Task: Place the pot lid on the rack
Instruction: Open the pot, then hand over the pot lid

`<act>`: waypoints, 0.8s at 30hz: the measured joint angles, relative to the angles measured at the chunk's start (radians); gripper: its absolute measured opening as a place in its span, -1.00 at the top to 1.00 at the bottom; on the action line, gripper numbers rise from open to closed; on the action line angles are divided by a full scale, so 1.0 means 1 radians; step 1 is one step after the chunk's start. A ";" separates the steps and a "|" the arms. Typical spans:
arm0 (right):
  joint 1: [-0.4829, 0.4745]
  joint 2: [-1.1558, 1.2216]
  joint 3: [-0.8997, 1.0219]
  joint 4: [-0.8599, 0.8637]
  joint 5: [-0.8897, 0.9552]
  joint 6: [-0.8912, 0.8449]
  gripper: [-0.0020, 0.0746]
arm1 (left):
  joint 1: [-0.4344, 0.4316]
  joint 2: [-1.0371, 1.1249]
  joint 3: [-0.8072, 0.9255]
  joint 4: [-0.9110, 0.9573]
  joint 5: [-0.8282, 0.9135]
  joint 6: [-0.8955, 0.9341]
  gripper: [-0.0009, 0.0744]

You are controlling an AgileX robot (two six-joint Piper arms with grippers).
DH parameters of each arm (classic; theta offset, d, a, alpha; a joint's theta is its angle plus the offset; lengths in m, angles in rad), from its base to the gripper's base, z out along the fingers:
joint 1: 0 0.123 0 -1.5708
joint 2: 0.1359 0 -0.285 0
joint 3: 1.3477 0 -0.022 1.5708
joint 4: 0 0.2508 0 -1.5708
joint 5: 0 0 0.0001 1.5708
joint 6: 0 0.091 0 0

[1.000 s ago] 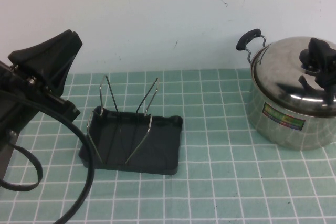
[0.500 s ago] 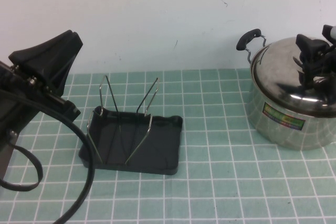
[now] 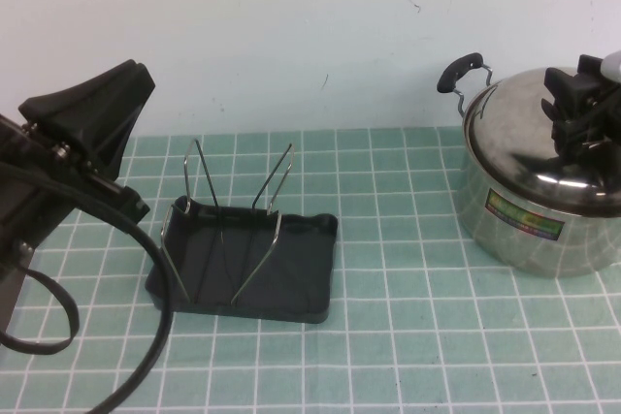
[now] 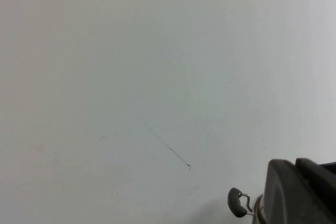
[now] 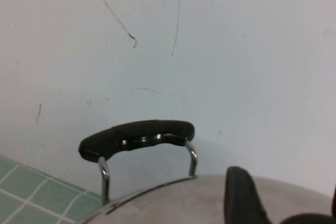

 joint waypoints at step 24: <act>0.014 -0.214 0.002 0.013 -0.222 0.065 0.08 | 0.000 0.000 0.000 0.052 -0.035 -0.523 0.77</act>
